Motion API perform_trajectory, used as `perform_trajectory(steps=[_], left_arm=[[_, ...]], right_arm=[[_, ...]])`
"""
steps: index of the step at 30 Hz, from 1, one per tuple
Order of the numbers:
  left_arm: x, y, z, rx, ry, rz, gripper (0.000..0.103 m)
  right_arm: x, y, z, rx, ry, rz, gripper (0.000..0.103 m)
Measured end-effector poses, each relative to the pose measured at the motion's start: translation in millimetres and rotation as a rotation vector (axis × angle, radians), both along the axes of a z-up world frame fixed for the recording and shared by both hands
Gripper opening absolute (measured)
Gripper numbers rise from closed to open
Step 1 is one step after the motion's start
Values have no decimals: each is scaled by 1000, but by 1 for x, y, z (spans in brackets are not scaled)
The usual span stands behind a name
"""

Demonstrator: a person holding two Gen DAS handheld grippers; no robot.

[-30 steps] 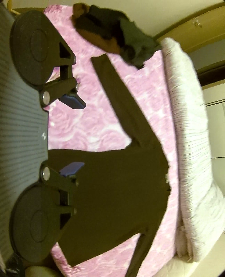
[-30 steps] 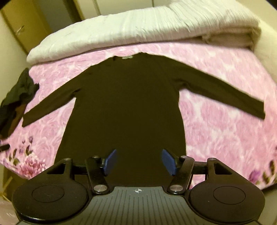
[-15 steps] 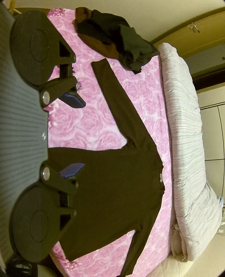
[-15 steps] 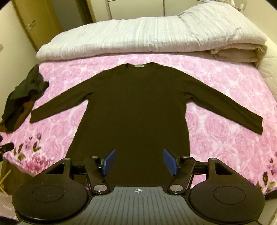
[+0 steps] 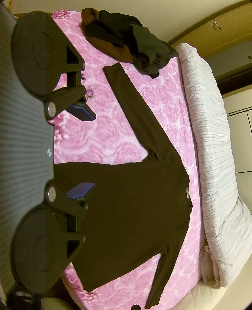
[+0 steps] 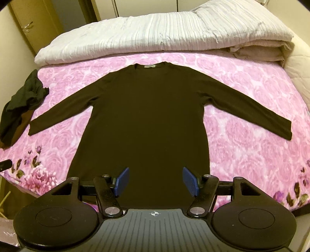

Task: Fold clothes

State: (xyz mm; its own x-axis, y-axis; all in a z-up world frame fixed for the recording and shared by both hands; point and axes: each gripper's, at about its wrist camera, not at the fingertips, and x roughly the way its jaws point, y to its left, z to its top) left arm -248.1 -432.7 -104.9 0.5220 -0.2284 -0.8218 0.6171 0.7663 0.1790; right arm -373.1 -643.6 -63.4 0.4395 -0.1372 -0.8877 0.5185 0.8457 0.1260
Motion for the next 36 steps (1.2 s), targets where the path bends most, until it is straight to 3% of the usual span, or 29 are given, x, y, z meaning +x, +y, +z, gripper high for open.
perform_trajectory(steps=[11, 17, 22, 27, 31, 34, 36], left_arm=[[15, 50, -11, 19, 19, 120, 67], [67, 85, -22, 0, 26, 173, 67], [137, 128, -40, -20, 56, 174, 67], [224, 186, -70, -6, 86, 167, 67], [290, 228, -99, 59, 70, 106, 67], [326, 247, -126, 88, 37, 4, 66], [343, 251, -146, 122, 17, -73, 66]], right_arm=[[30, 22, -9, 11, -16, 87, 65], [96, 66, -8, -39, -67, 179, 65], [166, 115, -16, -101, -110, 271, 65], [264, 196, -53, -150, -88, 419, 65], [345, 272, -93, -183, -120, 633, 62], [402, 325, -138, -214, -124, 792, 41], [433, 353, -171, -236, -113, 867, 37]])
